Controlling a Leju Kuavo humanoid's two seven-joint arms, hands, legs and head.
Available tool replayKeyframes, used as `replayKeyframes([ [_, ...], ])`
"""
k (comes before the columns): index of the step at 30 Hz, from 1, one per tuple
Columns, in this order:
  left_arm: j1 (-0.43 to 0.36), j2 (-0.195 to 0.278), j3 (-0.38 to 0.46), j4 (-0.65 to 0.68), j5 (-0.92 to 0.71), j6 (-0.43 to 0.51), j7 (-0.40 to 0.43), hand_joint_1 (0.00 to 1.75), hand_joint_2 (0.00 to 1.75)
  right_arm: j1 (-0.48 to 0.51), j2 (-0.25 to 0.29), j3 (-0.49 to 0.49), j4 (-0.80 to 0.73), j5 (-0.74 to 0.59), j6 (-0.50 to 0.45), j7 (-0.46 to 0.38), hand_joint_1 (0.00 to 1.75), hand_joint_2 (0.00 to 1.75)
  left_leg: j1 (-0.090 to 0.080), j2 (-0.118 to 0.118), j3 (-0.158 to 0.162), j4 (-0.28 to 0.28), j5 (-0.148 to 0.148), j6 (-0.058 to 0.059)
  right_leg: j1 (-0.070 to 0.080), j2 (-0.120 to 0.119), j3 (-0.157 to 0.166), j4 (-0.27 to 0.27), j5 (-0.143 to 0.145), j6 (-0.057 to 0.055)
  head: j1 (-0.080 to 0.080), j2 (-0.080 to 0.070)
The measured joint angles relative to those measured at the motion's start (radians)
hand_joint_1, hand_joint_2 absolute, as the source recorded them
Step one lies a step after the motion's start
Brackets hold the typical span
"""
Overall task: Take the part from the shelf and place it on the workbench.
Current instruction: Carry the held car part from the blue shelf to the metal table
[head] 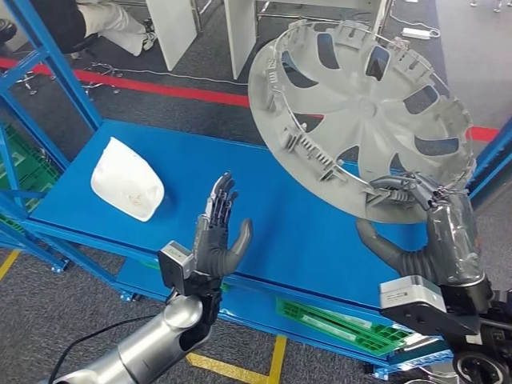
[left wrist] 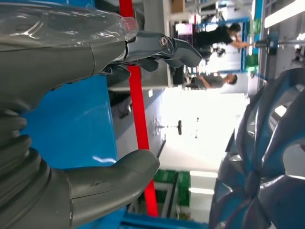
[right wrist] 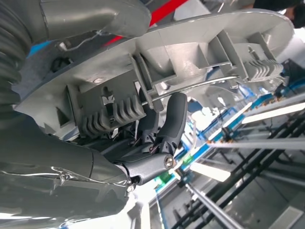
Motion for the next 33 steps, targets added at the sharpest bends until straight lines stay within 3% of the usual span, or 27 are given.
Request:
replayKeyframes([
  [2, -0.003, 0.000, 0.000, 0.001, 0.001, -0.005, -0.001, 0.00, 1.75, 0.006, -0.002, -0.001, -0.002, 0.004, -0.001, 0.000, 1.75, 1.75, 0.006, -0.024, 0.006, -0.011, 0.006, 0.002, -0.002, 0.000, 0.002, 0.002, -0.009, 0.008, -0.001, 0.000],
  [3, -0.006, -0.002, 0.000, 0.003, 0.002, -0.008, -0.003, 0.00, 1.75, 0.009, -0.004, -0.002, -0.004, 0.006, -0.002, -0.001, 1.75, 1.75, 0.011, -0.035, 0.010, -0.017, 0.009, 0.004, -0.004, 0.022, -0.008, 0.025, -0.026, 0.013, 0.001, 0.000],
  [5, -0.017, -0.007, 0.000, 0.008, 0.004, -0.016, -0.007, 0.00, 1.75, 0.019, -0.010, -0.005, -0.006, 0.009, -0.005, -0.004, 1.75, 1.75, 0.018, -0.057, 0.015, -0.024, 0.012, 0.006, -0.009, 0.079, -0.058, 0.136, -0.084, 0.021, 0.009, 0.000],
  [6, -0.021, -0.010, 0.000, 0.011, 0.006, -0.020, -0.009, 0.00, 1.75, 0.026, -0.012, -0.005, -0.007, 0.010, -0.006, -0.008, 1.75, 1.75, 0.019, -0.071, 0.015, -0.024, 0.013, 0.008, -0.011, 0.096, -0.094, 0.213, -0.115, 0.024, 0.013, 0.000],
  [7, -0.023, -0.012, 0.000, 0.015, 0.010, -0.021, -0.012, 0.00, 1.75, 0.033, -0.014, -0.005, -0.007, 0.010, -0.007, -0.013, 1.75, 1.75, 0.020, -0.085, 0.016, -0.024, 0.013, 0.008, -0.012, 0.100, -0.124, 0.271, -0.131, 0.027, 0.014, 0.000],
  [8, -0.025, -0.013, 0.000, 0.019, 0.014, -0.022, -0.015, 0.00, 1.75, 0.039, -0.015, -0.006, -0.007, 0.009, -0.008, -0.019, 1.75, 1.75, 0.021, -0.099, 0.016, -0.023, 0.012, 0.007, -0.015, 0.101, -0.140, 0.296, -0.129, 0.029, 0.014, 0.000],
  [9, -0.026, -0.014, 0.000, 0.023, 0.017, -0.022, -0.018, 0.00, 1.75, 0.044, -0.016, -0.006, -0.007, 0.007, -0.009, -0.024, 1.75, 1.75, 0.022, -0.115, 0.017, -0.021, 0.012, 0.006, -0.017, 0.102, -0.137, 0.279, -0.105, 0.032, 0.014, 0.000],
  [10, -0.029, -0.014, 0.000, 0.026, 0.020, -0.022, -0.019, 0.00, 1.75, 0.046, -0.017, -0.006, -0.007, 0.006, -0.010, -0.027, 1.75, 1.75, 0.024, -0.130, 0.018, -0.018, 0.010, 0.003, -0.022, 0.108, -0.115, 0.223, -0.065, 0.035, 0.014, 0.000],
  [12, -0.036, -0.015, 0.000, 0.031, 0.021, -0.022, -0.020, 0.00, 1.75, 0.050, -0.020, -0.007, -0.007, 0.005, -0.011, -0.029, 1.75, 1.75, 0.028, -0.158, 0.016, -0.008, 0.005, -0.006, -0.033, 0.154, -0.054, 0.084, 0.001, 0.040, 0.016, 0.000],
  [14, -0.042, -0.016, 0.000, 0.036, 0.022, -0.022, -0.021, 0.00, 1.75, 0.055, -0.022, -0.008, -0.007, 0.004, -0.012, -0.031, 1.75, 1.75, 0.033, -0.184, 0.005, 0.000, 0.006, -0.019, -0.038, 0.193, -0.021, 0.019, 0.012, 0.038, 0.018, 0.000],
  [16, -0.045, -0.016, -0.001, 0.040, 0.027, -0.016, -0.022, 0.00, 1.75, 0.058, -0.022, -0.009, -0.008, 0.001, -0.013, -0.035, 1.75, 1.75, 0.035, -0.211, -0.005, -0.001, 0.013, -0.032, -0.037, 0.181, -0.012, 0.011, 0.009, 0.027, 0.017, 0.000],
  [17, -0.045, -0.015, -0.001, 0.042, 0.033, -0.008, -0.024, 0.00, 1.75, 0.056, -0.023, -0.010, -0.008, -0.005, -0.013, -0.038, 1.75, 1.75, 0.034, -0.205, -0.008, 0.002, 0.012, -0.038, -0.038, 0.167, -0.009, 0.007, 0.011, 0.022, 0.017, 0.000],
  [19, -0.046, -0.011, -0.001, 0.043, 0.050, 0.010, -0.029, 0.00, 1.75, 0.052, -0.023, -0.011, -0.006, -0.023, -0.015, -0.049, 1.75, 1.75, 0.029, -0.148, -0.038, 0.059, -0.018, -0.048, -0.040, 0.139, -0.002, -0.001, 0.014, 0.009, 0.009, 0.000],
  [20, -0.046, -0.009, -0.001, 0.043, 0.057, 0.018, -0.032, 0.00, 1.75, 0.051, -0.023, -0.011, -0.005, -0.032, -0.015, -0.055, 1.75, 1.75, 0.029, -0.108, -0.070, 0.121, -0.047, -0.052, -0.038, 0.124, -0.001, -0.003, 0.014, 0.004, 0.004, 0.000],
  [21, -0.044, -0.007, -0.001, 0.043, 0.063, 0.023, -0.034, 0.00, 1.75, 0.050, -0.023, -0.009, -0.003, -0.039, -0.016, -0.061, 1.75, 1.75, 0.030, -0.083, -0.111, 0.194, -0.076, -0.056, -0.036, 0.109, -0.001, -0.003, 0.013, 0.000, -0.001, 0.000],
  [23, -0.038, -0.004, -0.001, 0.044, 0.069, 0.030, -0.035, 0.00, 1.75, 0.048, -0.023, -0.004, 0.003, -0.044, -0.015, -0.068, 1.75, 1.75, 0.033, -0.069, -0.170, 0.295, -0.102, -0.059, -0.032, 0.079, -0.001, -0.003, 0.010, -0.003, -0.004, 0.000],
  [24, -0.033, -0.002, -0.001, 0.044, 0.071, 0.035, -0.036, 0.00, 1.75, 0.044, -0.023, -0.001, 0.005, -0.047, -0.014, -0.070, 1.75, 1.75, 0.033, -0.067, -0.171, 0.290, -0.088, -0.058, -0.031, 0.064, 0.000, -0.003, 0.009, -0.004, -0.005, 0.000],
  [25, -0.028, 0.001, -0.001, 0.044, 0.070, 0.042, -0.036, 0.00, 1.75, 0.038, -0.022, 0.001, 0.008, -0.051, -0.011, -0.072, 1.75, 1.75, 0.033, -0.062, -0.148, 0.241, -0.058, -0.055, -0.029, 0.049, 0.001, -0.003, 0.007, -0.003, -0.006, 0.000],
  [27, -0.015, 0.007, 0.000, 0.039, 0.065, 0.059, -0.037, 0.00, 1.75, 0.024, -0.017, 0.006, 0.014, -0.063, -0.002, -0.079, 1.75, 1.75, 0.026, -0.022, -0.068, 0.089, 0.005, -0.044, -0.024, 0.025, 0.007, -0.003, 0.000, 0.001, -0.009, 0.000],
  [29, -0.002, 0.012, 0.000, 0.031, 0.057, 0.070, -0.037, 0.00, 1.75, 0.015, -0.010, 0.010, 0.021, -0.072, 0.008, -0.090, 1.75, 1.75, 0.016, 0.005, -0.023, 0.002, 0.028, -0.031, -0.017, 0.005, 0.013, -0.003, -0.007, 0.008, -0.009, 0.000],
  [31, 0.009, 0.018, 0.000, 0.026, 0.054, 0.073, -0.036, 0.00, 1.75, 0.009, -0.004, 0.015, 0.027, -0.076, 0.013, -0.097, 1.75, 1.75, 0.013, -0.017, -0.021, -0.007, 0.028, -0.022, -0.016, -0.017, 0.021, -0.007, -0.013, 0.018, -0.006, 0.000],
  [32, 0.015, 0.021, 0.000, 0.022, 0.052, 0.074, -0.036, 0.00, 1.75, 0.006, -0.001, 0.016, 0.031, -0.077, 0.013, -0.100, 1.75, 1.75, 0.015, -0.030, -0.018, -0.011, 0.029, -0.018, -0.017, -0.016, 0.023, -0.005, -0.019, 0.023, -0.005, 0.000],
  [33, 0.020, 0.023, 0.000, 0.019, 0.052, 0.076, -0.036, 0.00, 1.75, 0.002, 0.001, 0.016, 0.033, -0.078, 0.014, -0.102, 1.75, 1.75, 0.019, -0.043, -0.014, -0.016, 0.030, -0.014, -0.020, 0.000, 0.021, 0.007, -0.030, 0.027, -0.003, 0.000],
])
